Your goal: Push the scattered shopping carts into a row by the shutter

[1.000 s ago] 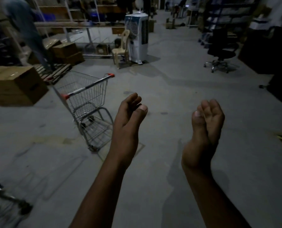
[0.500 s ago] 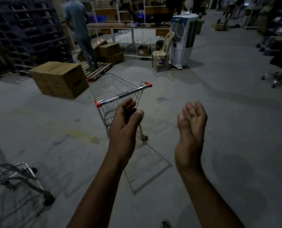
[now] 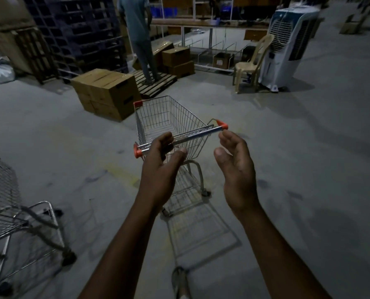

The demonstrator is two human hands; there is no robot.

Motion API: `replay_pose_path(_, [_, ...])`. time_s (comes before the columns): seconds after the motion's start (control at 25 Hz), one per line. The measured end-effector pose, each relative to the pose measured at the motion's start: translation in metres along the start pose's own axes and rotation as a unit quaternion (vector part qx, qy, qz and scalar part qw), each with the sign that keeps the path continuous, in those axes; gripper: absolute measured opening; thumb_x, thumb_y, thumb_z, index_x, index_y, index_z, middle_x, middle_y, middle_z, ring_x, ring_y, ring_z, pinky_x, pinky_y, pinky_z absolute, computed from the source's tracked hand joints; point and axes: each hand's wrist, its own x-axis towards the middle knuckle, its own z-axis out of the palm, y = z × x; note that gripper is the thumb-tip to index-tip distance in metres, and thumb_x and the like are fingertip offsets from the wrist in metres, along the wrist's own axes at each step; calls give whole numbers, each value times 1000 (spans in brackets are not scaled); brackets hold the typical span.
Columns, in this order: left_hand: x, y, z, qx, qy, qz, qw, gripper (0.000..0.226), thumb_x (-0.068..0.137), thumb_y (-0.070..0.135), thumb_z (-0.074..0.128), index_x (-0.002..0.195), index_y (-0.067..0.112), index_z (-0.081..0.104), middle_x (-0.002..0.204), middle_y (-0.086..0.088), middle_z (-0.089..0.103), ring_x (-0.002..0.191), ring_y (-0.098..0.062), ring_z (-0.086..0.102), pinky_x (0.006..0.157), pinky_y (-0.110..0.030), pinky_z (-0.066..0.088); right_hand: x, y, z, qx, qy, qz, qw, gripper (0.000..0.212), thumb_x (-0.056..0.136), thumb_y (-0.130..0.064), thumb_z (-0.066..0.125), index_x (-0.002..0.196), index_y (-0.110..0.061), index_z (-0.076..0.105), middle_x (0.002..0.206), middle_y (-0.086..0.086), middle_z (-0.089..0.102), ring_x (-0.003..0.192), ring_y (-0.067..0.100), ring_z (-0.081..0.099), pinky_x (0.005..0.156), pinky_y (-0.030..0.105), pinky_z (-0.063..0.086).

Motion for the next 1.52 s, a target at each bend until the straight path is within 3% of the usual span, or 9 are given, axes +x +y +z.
replay_pose_path(0.24, [127, -78, 7, 88, -11, -59, 994, 48, 94, 30, 67, 138, 23, 52, 137, 7, 57, 126, -11, 53, 100, -12, 38, 123, 77, 35, -152, -81, -19, 985, 26, 96, -30, 60, 122, -28, 58, 141, -6, 49, 135, 8, 43, 107, 29, 42])
replay_pose_path(0.4, [198, -133, 5, 122, -18, -130, 984, 51, 89, 33, 71, 136, 24, 54, 137, 3, 59, 125, -12, 55, 106, -43, 47, 199, 126, 66, -223, -127, 7, 966, 25, 94, -23, 65, 119, -24, 60, 139, -2, 50, 136, 11, 42, 107, 33, 42])
replay_pose_path(0.52, [236, -155, 9, 161, -7, -137, 977, 49, 89, 34, 71, 135, 22, 56, 135, 2, 61, 122, -12, 56, 104, -41, 48, 237, 161, 77, -238, -153, 9, 959, 27, 94, -23, 66, 121, -22, 60, 133, -7, 52, 128, 6, 46, 100, 22, 40])
replay_pose_path(0.64, [264, -183, 17, 256, -33, -112, 959, 52, 86, 38, 72, 133, 19, 59, 129, 1, 64, 117, -16, 59, 97, -39, 50, 266, 193, 83, -292, -203, 34, 934, 31, 90, -27, 69, 119, -25, 61, 125, -7, 56, 119, 10, 52, 97, 30, 46])
replay_pose_path(0.72, [277, -212, 25, 374, -110, -134, 911, 52, 81, 43, 72, 127, 22, 61, 122, 0, 68, 110, -20, 63, 89, -36, 52, 290, 218, 86, -394, -285, 55, 872, 39, 84, -30, 72, 121, -24, 61, 124, -2, 59, 115, 18, 56, 97, 39, 48])
replay_pose_path(0.84, [281, -243, 38, 559, -163, -139, 801, 32, 76, 48, 66, 98, 25, 65, 94, 0, 72, 87, -23, 67, 71, -32, 47, 307, 248, 90, -536, -415, 61, 733, 37, 79, -36, 71, 112, -22, 65, 112, 5, 67, 106, 26, 63, 92, 40, 50])
replay_pose_path(0.92, [287, -249, 44, 594, -163, -141, 775, 35, 74, 53, 63, 90, 22, 67, 81, 0, 68, 76, -22, 65, 68, -32, 48, 311, 268, 87, -591, -439, 29, 676, 29, 76, -43, 68, 99, -24, 67, 102, 4, 71, 100, 27, 66, 89, 37, 47])
replay_pose_path(1.2, [291, -260, 51, 629, -155, -191, 738, 37, 75, 57, 64, 89, 23, 71, 82, 0, 69, 77, -21, 65, 67, -30, 48, 310, 301, 85, -634, -418, -80, 646, 28, 78, -40, 60, 92, -19, 71, 97, 7, 73, 97, 29, 66, 86, 37, 45])
replay_pose_path(1.52, [236, -250, 56, 620, -247, -180, 723, 44, 78, 63, 58, 92, 23, 70, 93, -4, 69, 86, -23, 64, 72, -33, 53, 262, 275, 49, -631, -435, -33, 641, 26, 77, -35, 62, 97, -18, 68, 101, 5, 73, 95, 26, 69, 78, 34, 52])
